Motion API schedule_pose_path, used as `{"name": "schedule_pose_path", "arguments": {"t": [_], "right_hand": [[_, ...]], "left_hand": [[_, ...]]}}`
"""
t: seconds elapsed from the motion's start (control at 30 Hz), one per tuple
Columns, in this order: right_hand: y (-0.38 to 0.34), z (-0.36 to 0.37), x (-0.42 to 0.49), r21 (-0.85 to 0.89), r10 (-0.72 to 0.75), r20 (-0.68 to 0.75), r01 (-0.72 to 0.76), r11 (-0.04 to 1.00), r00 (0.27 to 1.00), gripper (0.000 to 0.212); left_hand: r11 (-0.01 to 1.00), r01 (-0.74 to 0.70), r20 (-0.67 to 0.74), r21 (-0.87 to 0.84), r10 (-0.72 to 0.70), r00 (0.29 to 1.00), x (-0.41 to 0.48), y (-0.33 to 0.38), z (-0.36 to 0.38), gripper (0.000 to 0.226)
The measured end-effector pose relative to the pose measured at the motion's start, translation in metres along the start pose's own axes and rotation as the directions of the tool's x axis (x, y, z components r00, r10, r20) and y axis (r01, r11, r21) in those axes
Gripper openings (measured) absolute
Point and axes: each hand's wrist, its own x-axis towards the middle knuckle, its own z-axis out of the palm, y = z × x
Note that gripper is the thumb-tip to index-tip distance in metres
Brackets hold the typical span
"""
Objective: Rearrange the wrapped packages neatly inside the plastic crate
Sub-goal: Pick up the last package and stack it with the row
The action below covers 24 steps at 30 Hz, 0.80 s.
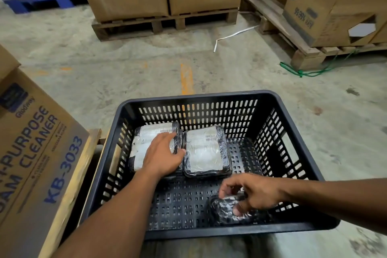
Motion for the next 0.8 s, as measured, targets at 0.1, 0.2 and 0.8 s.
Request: {"name": "schedule_pose_path", "arguments": {"t": [0.1, 0.2, 0.8], "right_hand": [[-0.004, -0.006, 0.005, -0.055, -0.057, -0.071, 0.053, 0.997, 0.996, 0.032], [-0.003, -0.018, 0.009, -0.206, -0.095, -0.245, 0.044, 0.978, 0.965, 0.026], [-0.033, -0.104, 0.005, 0.190, -0.003, -0.287, 0.060, 0.980, 0.958, 0.035]], "left_hand": [[0.999, -0.004, -0.011, 0.044, 0.004, 1.000, -0.002, 0.003, 0.001, 0.070], [0.999, -0.005, -0.021, 0.045, 0.006, 1.000, -0.003, 0.006, 0.002, 0.066], [0.878, 0.088, 0.017, -0.470, -0.090, 0.996, -0.004, 0.047, -0.004, 0.034]]}}
